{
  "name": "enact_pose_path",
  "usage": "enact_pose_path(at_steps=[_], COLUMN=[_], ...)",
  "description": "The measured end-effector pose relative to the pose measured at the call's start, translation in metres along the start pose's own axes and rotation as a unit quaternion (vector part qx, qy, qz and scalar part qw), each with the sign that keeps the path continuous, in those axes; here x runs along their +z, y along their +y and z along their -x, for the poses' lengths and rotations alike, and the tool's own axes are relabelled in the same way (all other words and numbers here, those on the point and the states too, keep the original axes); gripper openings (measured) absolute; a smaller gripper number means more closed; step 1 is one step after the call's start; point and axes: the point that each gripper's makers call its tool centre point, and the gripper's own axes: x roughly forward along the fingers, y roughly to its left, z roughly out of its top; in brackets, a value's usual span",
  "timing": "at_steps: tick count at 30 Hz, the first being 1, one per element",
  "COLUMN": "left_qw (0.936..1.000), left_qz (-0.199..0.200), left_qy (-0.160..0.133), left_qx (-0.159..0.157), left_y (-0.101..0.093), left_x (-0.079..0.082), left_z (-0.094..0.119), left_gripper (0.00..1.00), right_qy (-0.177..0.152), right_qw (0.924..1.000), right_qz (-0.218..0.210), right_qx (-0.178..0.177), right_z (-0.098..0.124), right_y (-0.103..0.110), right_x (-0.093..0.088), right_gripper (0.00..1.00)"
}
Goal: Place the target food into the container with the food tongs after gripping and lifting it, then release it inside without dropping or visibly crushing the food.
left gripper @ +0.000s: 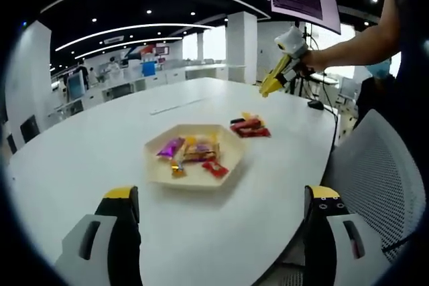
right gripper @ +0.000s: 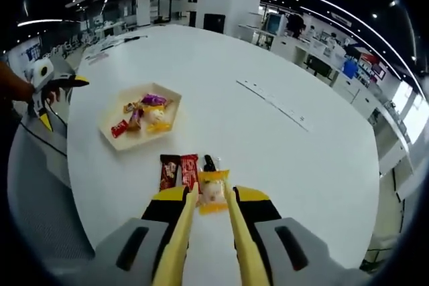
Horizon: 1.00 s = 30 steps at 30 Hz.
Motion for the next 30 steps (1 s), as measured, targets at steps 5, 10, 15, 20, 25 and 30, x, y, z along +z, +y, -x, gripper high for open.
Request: enact_pose_path(at_steps=[5, 10, 15, 20, 25, 30], left_qw=[0.9999, 1.0000, 1.0000, 1.0000, 1.0000, 0.9999], left_qz=[0.008, 0.006, 0.006, 0.006, 0.004, 0.006], left_qy=[-0.006, -0.004, -0.004, -0.002, 0.006, 0.011], left_qx=[-0.002, -0.002, -0.002, -0.003, -0.006, -0.008], left_y=[-0.001, -0.001, -0.002, -0.002, -0.004, -0.004], left_x=[0.002, 0.001, 0.002, 0.000, -0.002, -0.004], left_z=[0.000, 0.000, 0.001, 0.000, -0.001, -0.002], left_gripper=[1.00, 1.00, 1.00, 1.00, 1.00, 1.00], right_qy=[0.003, 0.007, 0.006, 0.009, 0.013, 0.016], right_qw=[1.0000, 0.9999, 0.9999, 0.9998, 0.9997, 0.9995], right_qz=[0.006, -0.001, -0.004, 0.005, -0.009, -0.022], right_qx=[0.006, 0.009, 0.010, 0.015, 0.018, 0.017], right_z=[-0.005, -0.012, -0.018, -0.031, -0.044, -0.053], right_y=[-0.006, -0.007, -0.005, -0.004, -0.007, -0.015], right_x=[-0.005, -0.010, -0.014, -0.020, -0.024, -0.031], right_gripper=[0.25, 0.26, 0.26, 0.26, 0.26, 0.26])
